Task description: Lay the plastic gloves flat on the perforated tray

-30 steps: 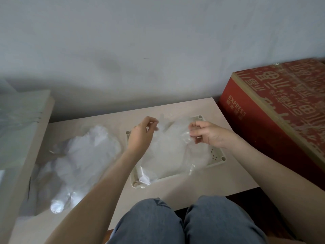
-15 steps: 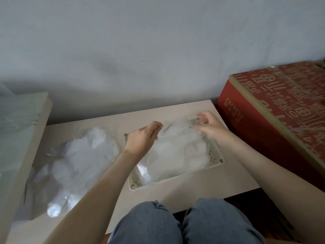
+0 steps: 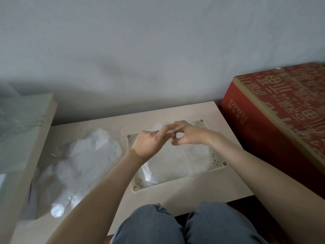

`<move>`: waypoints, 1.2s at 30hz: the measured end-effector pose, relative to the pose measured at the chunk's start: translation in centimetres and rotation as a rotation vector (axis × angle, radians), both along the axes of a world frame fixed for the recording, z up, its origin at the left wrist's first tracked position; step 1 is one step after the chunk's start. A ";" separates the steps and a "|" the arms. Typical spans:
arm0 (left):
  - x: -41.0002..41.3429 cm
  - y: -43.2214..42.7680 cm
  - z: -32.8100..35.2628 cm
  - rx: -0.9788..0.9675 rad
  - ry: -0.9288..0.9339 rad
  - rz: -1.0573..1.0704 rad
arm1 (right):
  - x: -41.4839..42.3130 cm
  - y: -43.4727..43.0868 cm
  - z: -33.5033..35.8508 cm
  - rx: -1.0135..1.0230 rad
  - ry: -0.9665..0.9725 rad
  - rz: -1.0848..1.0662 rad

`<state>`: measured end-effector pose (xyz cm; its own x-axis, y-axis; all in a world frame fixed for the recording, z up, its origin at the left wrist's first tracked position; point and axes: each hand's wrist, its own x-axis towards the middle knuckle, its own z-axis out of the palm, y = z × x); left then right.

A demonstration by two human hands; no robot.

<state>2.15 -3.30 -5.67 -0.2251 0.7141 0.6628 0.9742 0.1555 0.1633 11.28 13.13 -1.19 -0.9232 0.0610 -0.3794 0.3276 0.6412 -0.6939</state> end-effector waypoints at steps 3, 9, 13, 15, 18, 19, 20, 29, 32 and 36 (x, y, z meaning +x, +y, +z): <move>-0.3 -0.4 -0.1 -0.057 -0.027 0.049 | -0.1 1.5 -0.5 0.054 -0.015 -0.037; -1.2 -1.1 -1.0 -0.206 -0.163 0.178 | -0.5 3.7 -1.4 0.218 -0.010 -0.021; -2.1 -1.4 -2.0 -0.401 -0.330 0.301 | -0.8 4.2 -1.9 0.300 -0.026 -0.003; -2.0 -1.3 -2.2 -0.411 -0.303 0.362 | -1.1 4.2 -2.2 0.291 0.005 -0.047; -1.8 -1.1 -2.2 -0.437 -0.339 0.408 | -1.3 4.2 -2.6 0.184 0.087 -0.200; -1.6 -1.1 -2.2 -0.427 -0.297 0.404 | -1.3 4.2 -2.6 0.201 0.102 -0.213; -1.4 -1.3 -2.4 -0.415 -0.218 0.396 | -1.5 4.2 -2.9 0.232 0.101 -0.211; -0.5 -2.4 -4.1 -0.674 0.090 0.144 | -2.9 3.8 -4.2 0.490 0.163 -0.252; -0.2 -2.4 -4.7 -0.743 0.033 0.064 | -2.6 3.9 -4.4 0.652 0.310 -0.276; 0.2 -2.4 -4.9 -0.889 -0.054 0.072 | -0.7 2.2 -4.2 0.671 0.639 -0.187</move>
